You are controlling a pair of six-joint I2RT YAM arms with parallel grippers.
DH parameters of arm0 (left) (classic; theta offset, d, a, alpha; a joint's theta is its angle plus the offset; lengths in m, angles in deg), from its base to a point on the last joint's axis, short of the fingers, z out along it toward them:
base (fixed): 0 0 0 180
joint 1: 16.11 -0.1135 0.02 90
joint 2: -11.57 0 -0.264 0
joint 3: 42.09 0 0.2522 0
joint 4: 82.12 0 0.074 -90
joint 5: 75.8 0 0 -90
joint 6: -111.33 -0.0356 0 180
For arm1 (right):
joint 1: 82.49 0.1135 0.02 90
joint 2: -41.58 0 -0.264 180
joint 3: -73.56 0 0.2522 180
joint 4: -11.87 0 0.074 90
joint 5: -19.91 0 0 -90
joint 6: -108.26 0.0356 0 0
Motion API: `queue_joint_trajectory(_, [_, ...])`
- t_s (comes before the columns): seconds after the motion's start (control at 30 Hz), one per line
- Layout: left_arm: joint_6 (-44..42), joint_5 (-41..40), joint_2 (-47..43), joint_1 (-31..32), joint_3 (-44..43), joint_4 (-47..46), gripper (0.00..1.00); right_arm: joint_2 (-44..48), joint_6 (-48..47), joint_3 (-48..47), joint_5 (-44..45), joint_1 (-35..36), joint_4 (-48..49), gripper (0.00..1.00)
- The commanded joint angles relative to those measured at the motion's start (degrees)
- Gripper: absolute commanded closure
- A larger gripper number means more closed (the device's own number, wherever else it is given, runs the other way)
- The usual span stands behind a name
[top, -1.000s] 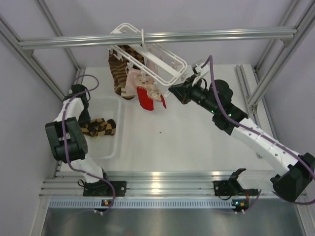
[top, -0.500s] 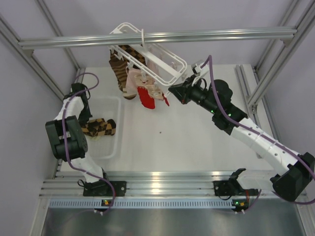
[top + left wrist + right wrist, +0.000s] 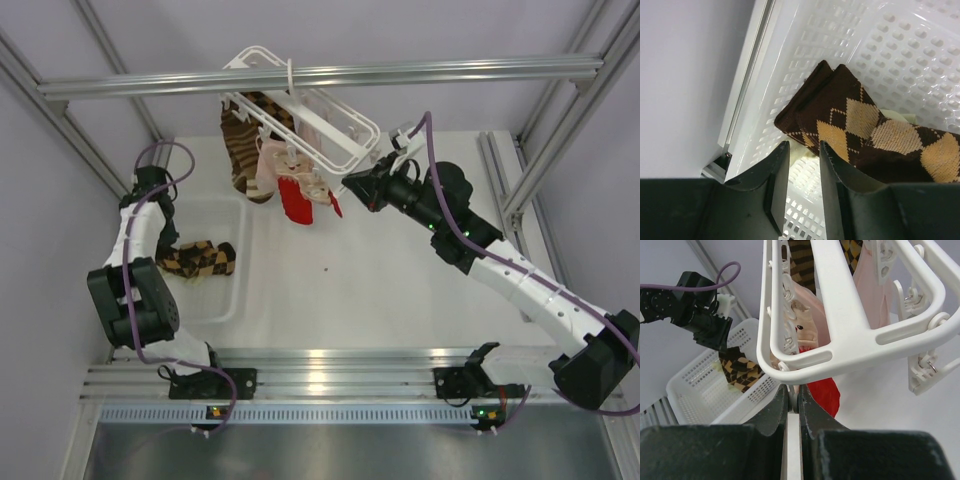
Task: Clip the socks to the hanger
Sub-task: Adjust the sock in the bin.
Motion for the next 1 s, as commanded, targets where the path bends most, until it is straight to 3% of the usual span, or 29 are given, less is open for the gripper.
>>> queue_joint_trajectory(0.0, [-0.24, -1.91, 0.09, -0.68, 0.71, -0.63, 0.64, -0.05, 0.66, -1.23, 0.62, -0.93, 0.94, 1.0])
queue_joint_trajectory(0.57, [1.69, 1.96, 8.44, -1.04, -2.63, -2.57, 0.62, -0.66, 0.13, -1.59, 0.97, -1.89, -0.12, 1.0])
queue_joint_trajectory(0.87, [0.73, -0.07, 9.41, -1.04, -2.37, -2.66, 0.52, -1.89, -0.04, -2.38, 0.89, -2.6, -0.21, 1.0])
queue_joint_trajectory(0.97, [0.81, 1.16, 9.76, -1.12, -0.79, -3.36, 0.53, -2.16, -0.04, -2.64, 0.8, -2.68, -0.21, 1.0])
